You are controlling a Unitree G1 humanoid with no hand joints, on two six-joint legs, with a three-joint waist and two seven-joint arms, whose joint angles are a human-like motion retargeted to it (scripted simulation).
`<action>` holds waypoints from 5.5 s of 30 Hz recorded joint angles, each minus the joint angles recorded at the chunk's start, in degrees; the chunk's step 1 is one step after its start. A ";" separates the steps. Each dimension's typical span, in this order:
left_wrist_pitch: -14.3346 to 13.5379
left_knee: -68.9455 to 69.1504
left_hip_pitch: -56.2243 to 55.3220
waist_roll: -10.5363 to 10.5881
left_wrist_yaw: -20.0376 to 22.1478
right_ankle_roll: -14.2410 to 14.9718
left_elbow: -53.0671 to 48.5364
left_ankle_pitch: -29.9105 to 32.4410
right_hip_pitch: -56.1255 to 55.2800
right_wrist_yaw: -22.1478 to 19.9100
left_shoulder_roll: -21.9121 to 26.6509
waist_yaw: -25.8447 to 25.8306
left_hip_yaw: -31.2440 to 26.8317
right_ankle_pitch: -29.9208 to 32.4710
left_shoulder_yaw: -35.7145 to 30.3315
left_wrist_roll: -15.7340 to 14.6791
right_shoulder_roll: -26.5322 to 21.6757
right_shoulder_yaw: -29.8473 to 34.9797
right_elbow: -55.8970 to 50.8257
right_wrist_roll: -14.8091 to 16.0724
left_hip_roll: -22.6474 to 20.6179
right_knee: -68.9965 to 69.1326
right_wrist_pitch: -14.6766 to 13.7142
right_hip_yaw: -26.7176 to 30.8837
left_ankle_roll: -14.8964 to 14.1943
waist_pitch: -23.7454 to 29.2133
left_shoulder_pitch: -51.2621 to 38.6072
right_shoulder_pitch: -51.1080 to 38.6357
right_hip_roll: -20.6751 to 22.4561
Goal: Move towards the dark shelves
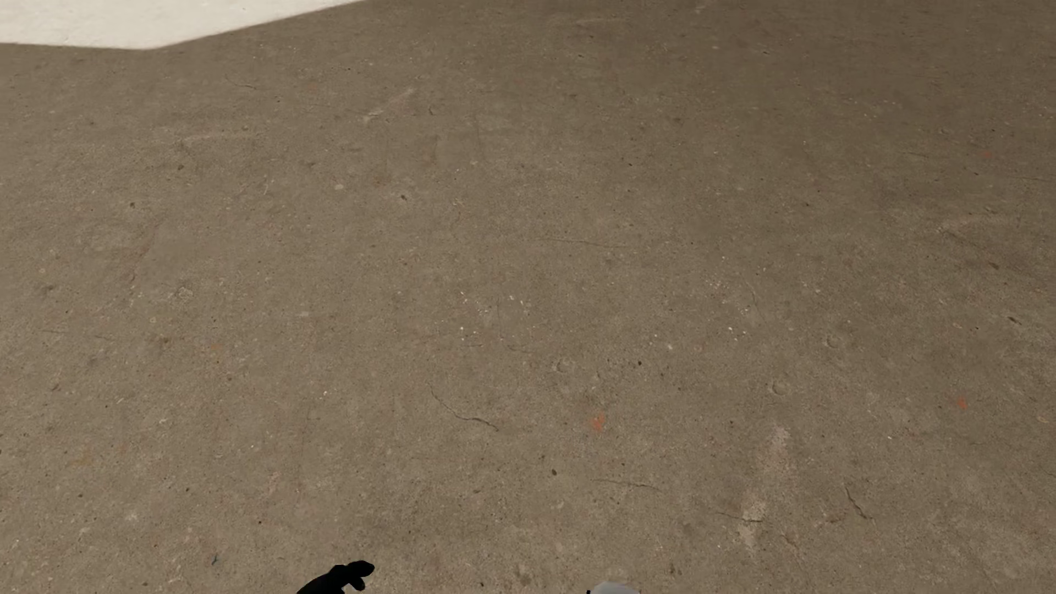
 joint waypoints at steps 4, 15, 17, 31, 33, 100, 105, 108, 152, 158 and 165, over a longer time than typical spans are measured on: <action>-2.86 -7.94 11.37 -1.27 2.04 0.89 -2.20 -4.27 -5.63 -1.04 2.24 -3.45 -3.11 2.81 -5.22 -0.07 4.09 -14.40 -6.63 11.15 -2.08 -44.75 1.91 -10.28 -1.82 0.35 -17.43 11.01 -0.62; -1.35 43.14 6.86 6.13 -0.15 -7.75 -1.25 17.23 4.17 -8.78 4.88 -4.06 -1.62 -2.09 -7.87 -1.61 4.03 -23.61 -5.52 12.78 14.28 -42.25 5.56 -11.92 -4.31 1.87 -2.22 -11.84 12.93; 2.38 52.04 -4.35 7.43 -2.51 -6.97 3.78 14.31 12.03 -7.42 4.42 -1.97 -4.67 -4.62 -5.73 -0.62 2.38 -12.90 -1.61 5.28 17.04 -46.36 0.94 -9.15 -2.93 1.88 3.74 -20.37 16.88; 3.44 0.38 -22.02 7.21 -0.91 -1.06 -3.79 20.88 45.59 -8.07 -2.35 5.62 -4.74 -6.00 12.63 -3.52 2.20 2.78 -35.96 26.15 5.60 -44.44 -3.48 -0.70 -0.82 0.41 26.83 -33.25 18.04; 3.16 8.93 -21.11 5.11 2.89 7.32 -5.29 12.80 38.03 -4.36 -5.22 6.09 -1.77 4.41 15.35 -8.02 -3.40 8.89 -30.51 -5.06 6.02 -22.41 -2.56 -2.93 0.00 0.80 24.22 -31.95 12.15; 2.55 49.85 -16.09 6.59 -2.46 -11.48 0.99 15.16 19.09 -4.66 1.70 0.64 -9.77 -6.49 3.75 -2.19 10.07 -6.55 -3.44 -5.44 16.91 -53.99 -2.53 -7.66 -1.29 1.06 8.30 -13.50 21.42; 1.85 -0.64 -21.97 8.11 -2.63 -11.20 0.01 17.63 29.54 -3.09 -2.18 3.18 -5.28 -12.51 5.57 -2.73 2.32 3.31 -18.86 -6.78 12.20 -56.43 -12.01 8.27 -2.84 1.01 15.75 -25.33 26.49; 1.90 -22.00 -21.66 8.28 -4.71 -11.17 -1.17 16.32 35.71 -5.68 -1.33 2.76 -12.70 -15.17 4.92 -1.23 -0.32 3.30 -24.72 -1.79 0.72 -56.74 -10.89 9.73 -13.87 1.56 15.84 -25.26 26.52; 3.36 -5.73 -24.76 7.21 -6.72 0.48 1.09 14.81 43.95 -6.31 -0.58 5.42 -4.54 -17.83 3.79 1.10 0.25 11.25 -14.78 5.44 6.37 -54.50 -3.99 -1.68 -4.38 3.71 15.04 -25.43 19.47; 9.63 8.69 -16.61 1.20 2.00 6.88 2.06 6.07 24.67 5.70 -5.35 4.97 1.82 7.37 14.20 -6.60 2.01 7.97 6.48 -0.69 4.93 -4.39 5.73 0.12 0.48 2.90 15.17 -12.67 6.51; -2.28 -3.74 6.63 -0.61 -1.21 1.55 1.98 -3.64 -6.76 5.16 2.76 -2.64 1.83 2.75 0.70 1.28 4.08 -4.62 -3.10 -0.31 1.82 -17.23 -2.73 2.80 -3.34 1.63 -2.18 2.74 2.70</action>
